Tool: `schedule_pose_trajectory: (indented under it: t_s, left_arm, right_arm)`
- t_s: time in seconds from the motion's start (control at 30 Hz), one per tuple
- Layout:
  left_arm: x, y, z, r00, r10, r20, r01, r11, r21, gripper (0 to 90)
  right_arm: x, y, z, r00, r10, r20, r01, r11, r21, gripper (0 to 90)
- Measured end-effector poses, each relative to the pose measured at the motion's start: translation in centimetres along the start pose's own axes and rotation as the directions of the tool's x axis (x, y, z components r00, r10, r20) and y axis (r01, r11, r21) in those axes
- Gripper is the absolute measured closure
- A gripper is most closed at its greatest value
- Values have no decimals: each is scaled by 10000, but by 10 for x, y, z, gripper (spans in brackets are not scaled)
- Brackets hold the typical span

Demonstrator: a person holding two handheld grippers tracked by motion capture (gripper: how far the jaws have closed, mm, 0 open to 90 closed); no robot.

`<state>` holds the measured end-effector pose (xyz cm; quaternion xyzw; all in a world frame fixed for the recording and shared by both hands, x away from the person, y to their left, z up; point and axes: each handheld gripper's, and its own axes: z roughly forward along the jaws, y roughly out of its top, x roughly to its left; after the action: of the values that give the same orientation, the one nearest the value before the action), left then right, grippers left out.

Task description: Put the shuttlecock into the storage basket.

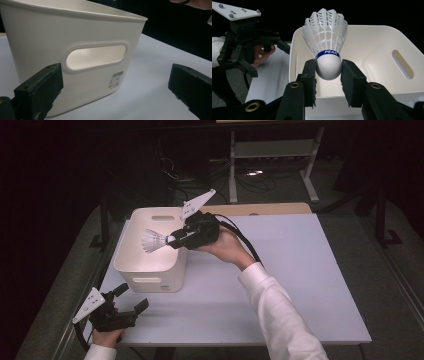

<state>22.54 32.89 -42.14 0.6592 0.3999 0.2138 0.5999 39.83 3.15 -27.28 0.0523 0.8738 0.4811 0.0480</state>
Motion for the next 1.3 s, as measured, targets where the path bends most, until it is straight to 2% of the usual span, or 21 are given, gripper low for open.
schedule_pose_trajectory:
  t_s: [0.07, 0.2, 0.53, 0.8, 1.0, 1.1, 1.13, 1.17, 1.2, 1.27, 1.3]
  left_arm:
    - [0, 0, 0, 10000, 22, -2, -22, 10000, -3, 0]
    - [0, 0, 0, 10000, -5, 7, 5, 10000, -18, 0]
    - [1, 0, 0, 10000, 7, 19, -7, 10000, 4, 0]
    - [1, 0, 0, 10000, 96, -1, -96, 9999, 61, 0]
    - [2, 0, 0, 10000, 64, 14, -64, 10000, 35, 0]
    - [1, 0, 0, 10000, 29, 28, -29, 10000, 44, 0]
    - [1, 0, 0, 10000, 39, 35, -40, 10000, 55, 0]
    - [1, 0, 0, 10000, 45, 38, -45, 10000, 55, 0]
    - [1, 0, 0, 10000, 35, 36, -35, 10000, 53, 0]
    - [1, 0, 0, 10000, 25, 37, -25, 10000, 50, 0]
    - [1, 0, 0, 10000, 14, 34, -14, 10000, 48, 0]
  right_arm:
    - [0, -1, 6, 9997, 202, -98, -202, 9998, -7, 641]
    - [-2, -4, 16, 9996, 150, -231, -148, 9998, 112, 641]
    - [-4, -8, 31, 9983, 397, -437, -392, 9991, 134, 641]
    - [-4, -11, 44, 9973, 404, -617, -376, 9983, 449, 641]
    - [-5, -14, 51, 9966, 364, -736, -330, 9984, 458, 641]
    - [-4, -14, 53, 9957, 464, -799, -430, 9981, 434, 637]
    - [-3, -14, 54, 9949, 652, -767, -617, 9970, 472, 629]
    - [-6, -15, 55, 9952, 609, -764, -575, 9973, 461, 550]
    - [-6, -15, 55, 9950, 774, -631, -746, 9961, 463, 439]
    - [-7, -15, 54, 9921, 1208, -328, -1196, 9921, 384, 348]
    - [-7, -16, 52, 9877, 1514, -398, -1504, 9883, 267, 313]
